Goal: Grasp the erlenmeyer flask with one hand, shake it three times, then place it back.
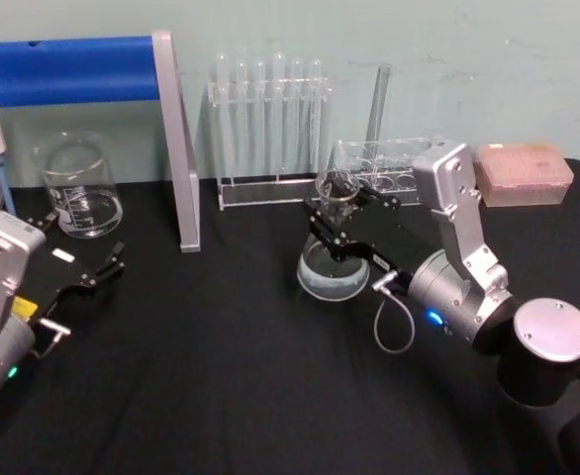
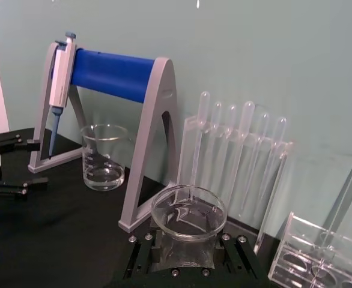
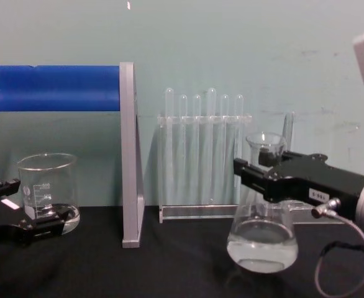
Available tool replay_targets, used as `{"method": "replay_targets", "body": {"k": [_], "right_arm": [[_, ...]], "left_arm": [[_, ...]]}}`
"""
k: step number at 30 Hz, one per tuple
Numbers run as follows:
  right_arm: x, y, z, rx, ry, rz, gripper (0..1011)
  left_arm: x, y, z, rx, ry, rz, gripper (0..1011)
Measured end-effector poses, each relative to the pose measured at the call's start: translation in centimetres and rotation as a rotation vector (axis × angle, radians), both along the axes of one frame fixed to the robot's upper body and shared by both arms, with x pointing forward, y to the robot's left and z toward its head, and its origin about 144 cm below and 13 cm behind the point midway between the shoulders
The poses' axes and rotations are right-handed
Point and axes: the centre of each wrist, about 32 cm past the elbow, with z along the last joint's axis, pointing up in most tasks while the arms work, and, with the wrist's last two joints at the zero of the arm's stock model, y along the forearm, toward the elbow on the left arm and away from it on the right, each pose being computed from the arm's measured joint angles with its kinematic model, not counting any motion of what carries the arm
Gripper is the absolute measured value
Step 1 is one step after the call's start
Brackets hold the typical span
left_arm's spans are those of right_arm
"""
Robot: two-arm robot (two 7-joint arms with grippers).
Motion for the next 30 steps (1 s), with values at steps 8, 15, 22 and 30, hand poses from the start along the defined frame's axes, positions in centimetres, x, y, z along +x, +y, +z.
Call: {"method": "replay_targets", "body": {"k": [8,15,22,30], "right_arm": [[0.1,0.1,-0.8,-0.009,0.027,0.002,451],[0.0,0.4,-1.6,-0.012,0.052,0.011,451],[-0.1,0.5,-2.2,-0.008,0.07,0.018,451],[-0.2,0.6,-2.7,-0.001,0.085,0.025,451]], "left_arm": [[0.0,0.0,0.0,0.0,0.0,0.0,1001],[0.0,0.0,0.0,0.0,0.0,0.0,1001],[0.0,0.0,0.0,0.0,0.0,0.0,1001],[0.0,0.0,0.0,0.0,0.0,0.0,1001]]}}
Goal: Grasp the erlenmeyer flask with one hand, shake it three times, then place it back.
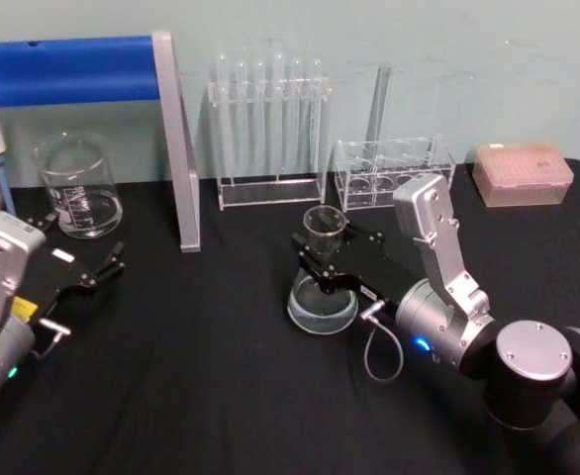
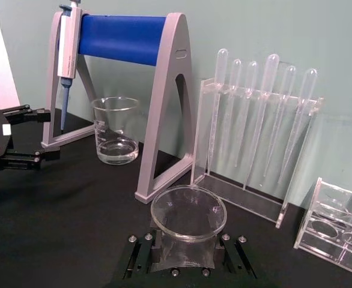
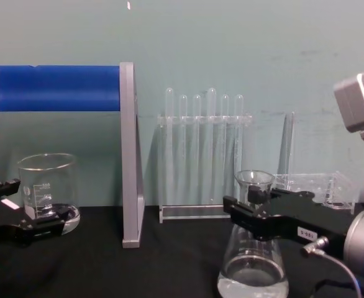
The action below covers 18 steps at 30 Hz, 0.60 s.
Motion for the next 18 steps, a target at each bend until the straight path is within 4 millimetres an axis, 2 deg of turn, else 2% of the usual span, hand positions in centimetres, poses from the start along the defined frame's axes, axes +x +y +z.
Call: {"method": "replay_targets", "body": {"k": [18], "right_arm": [[-0.28,0.19,-0.45,0.004,0.018,0.005,451]], "left_arm": [[0.0,0.0,0.0,0.0,0.0,0.0,1001]]}}
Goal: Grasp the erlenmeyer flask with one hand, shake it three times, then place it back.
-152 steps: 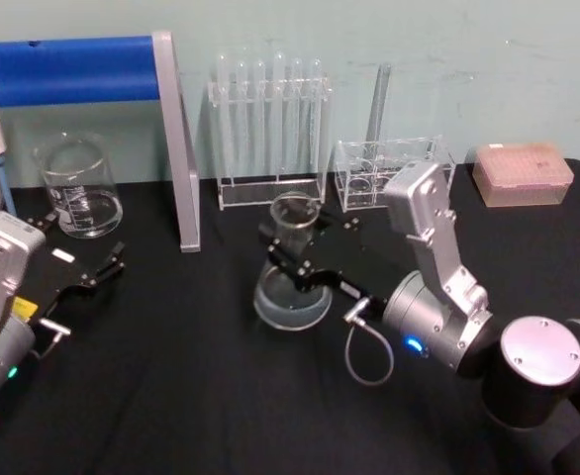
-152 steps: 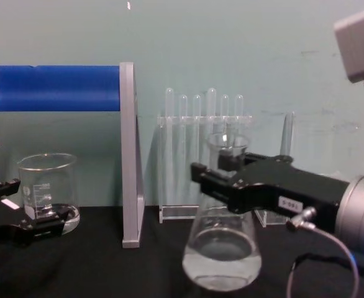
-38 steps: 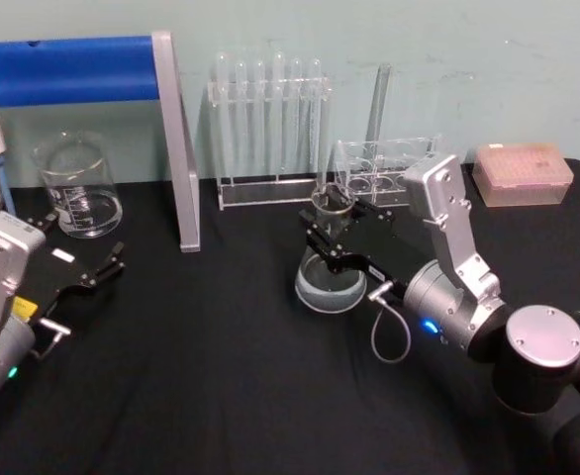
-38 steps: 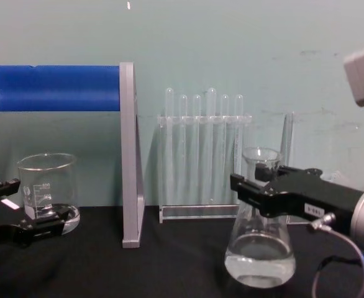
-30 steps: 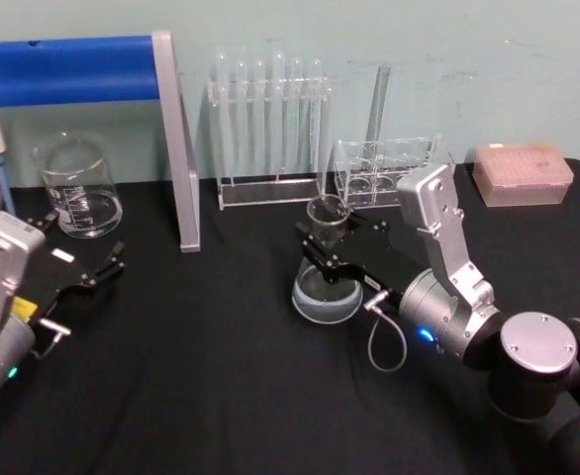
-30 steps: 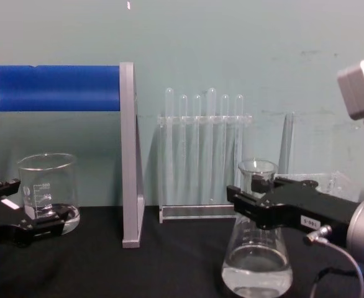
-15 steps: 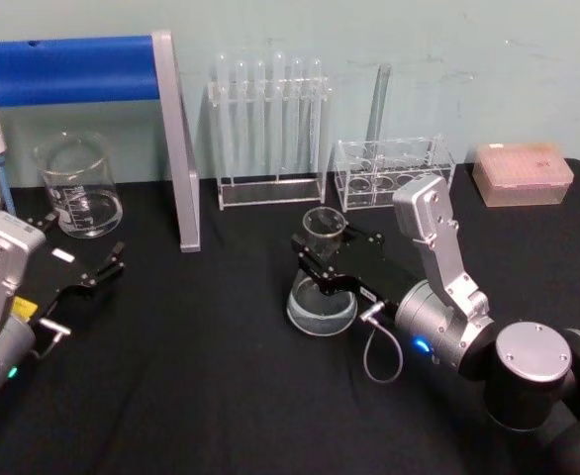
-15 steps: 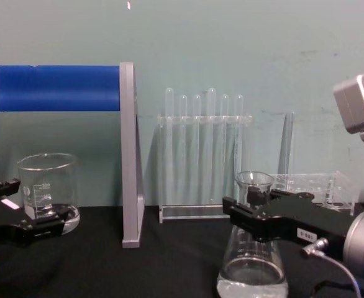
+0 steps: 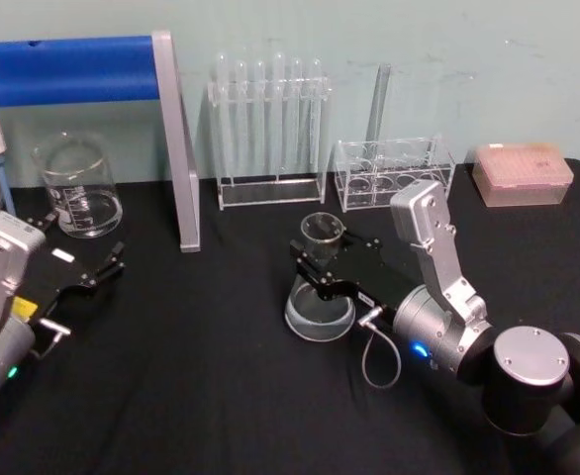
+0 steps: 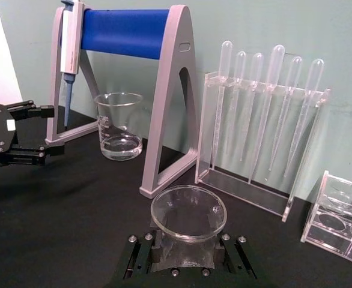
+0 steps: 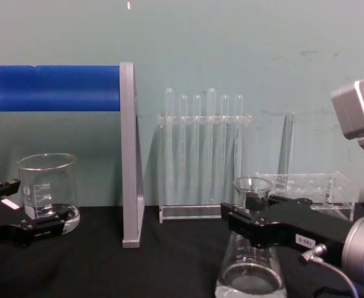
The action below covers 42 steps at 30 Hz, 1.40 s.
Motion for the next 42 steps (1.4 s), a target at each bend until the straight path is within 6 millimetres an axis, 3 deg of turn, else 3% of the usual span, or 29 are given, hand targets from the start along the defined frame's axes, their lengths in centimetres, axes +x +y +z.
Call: {"method": "replay_targets", "body": {"k": [28,42], "right_arm": [[-0.18,0.1,-0.12,-0.008,0.009,-0.001,456],[-0.18,0.07,-0.14,-0.01,0.012,-0.001,885]], "left_arm": [[0.0,0.0,0.0,0.0,0.0,0.0,1001],[0.0,0.0,0.0,0.0,0.0,0.0,1001]]}}
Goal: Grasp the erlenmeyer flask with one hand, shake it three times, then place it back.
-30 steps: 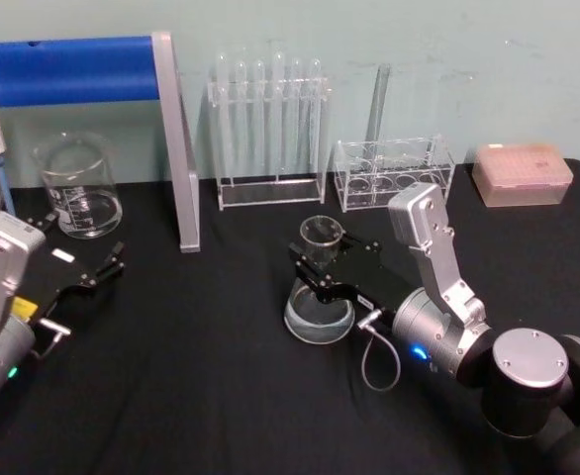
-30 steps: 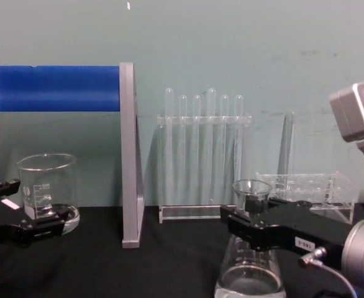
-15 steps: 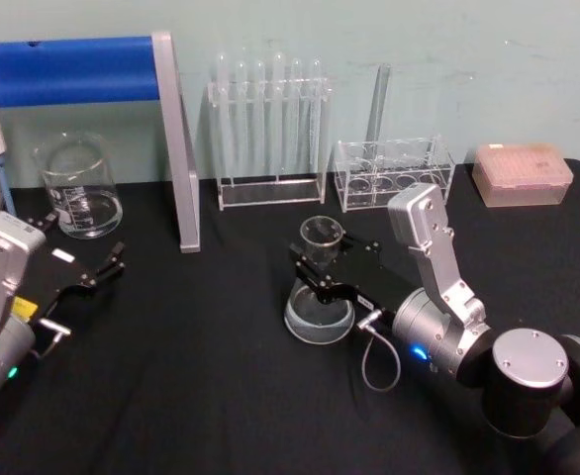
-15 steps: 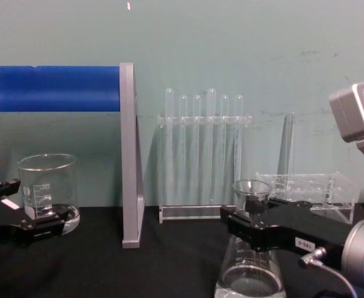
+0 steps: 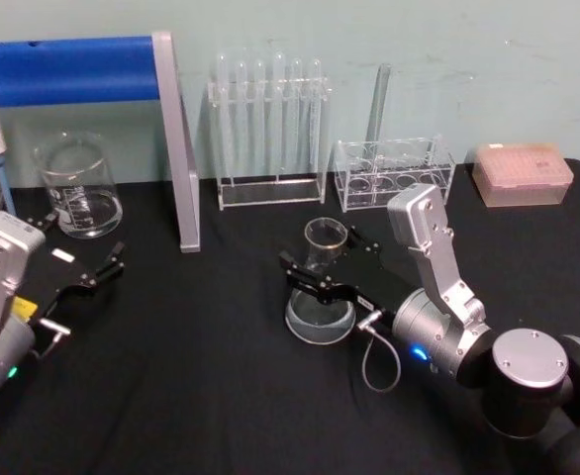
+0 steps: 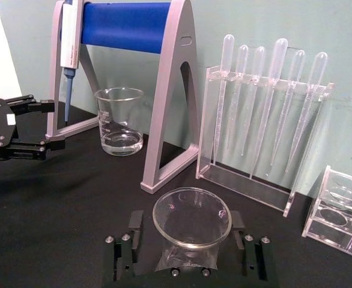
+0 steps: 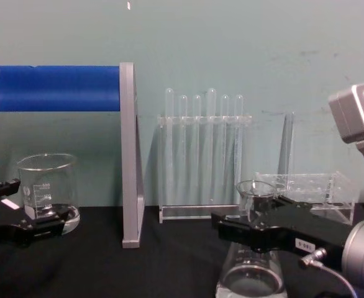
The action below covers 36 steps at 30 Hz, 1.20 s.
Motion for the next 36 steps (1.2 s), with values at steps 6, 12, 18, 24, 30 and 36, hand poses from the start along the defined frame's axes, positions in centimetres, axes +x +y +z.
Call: {"method": "replay_targets", "body": {"k": [6,12,18,24,30,36], "right_arm": [[0.0,0.0,0.0,0.0,0.0,0.0,1002],[0.0,0.0,0.0,0.0,0.0,0.0,1002],[0.0,-0.2,0.0,0.001,0.0,0.002,1002],[-0.6,-1.0,0.0,0.0,0.005,0.002,1002],[-1.4,-1.9,-0.1,0.0,0.015,-0.007,1002],[-2.8,-3.1,-0.2,-0.001,0.022,0.003,1002]], "left_arm": [[0.0,0.0,0.0,0.0,0.0,0.0,1001],[0.0,0.0,0.0,0.0,0.0,0.0,1001],[0.0,0.0,0.0,0.0,0.0,0.0,1001],[0.0,0.0,0.0,0.0,0.0,0.0,1001],[0.0,0.0,0.0,0.0,0.0,0.0,1001],[0.0,0.0,0.0,0.0,0.0,0.0,1001]]}}
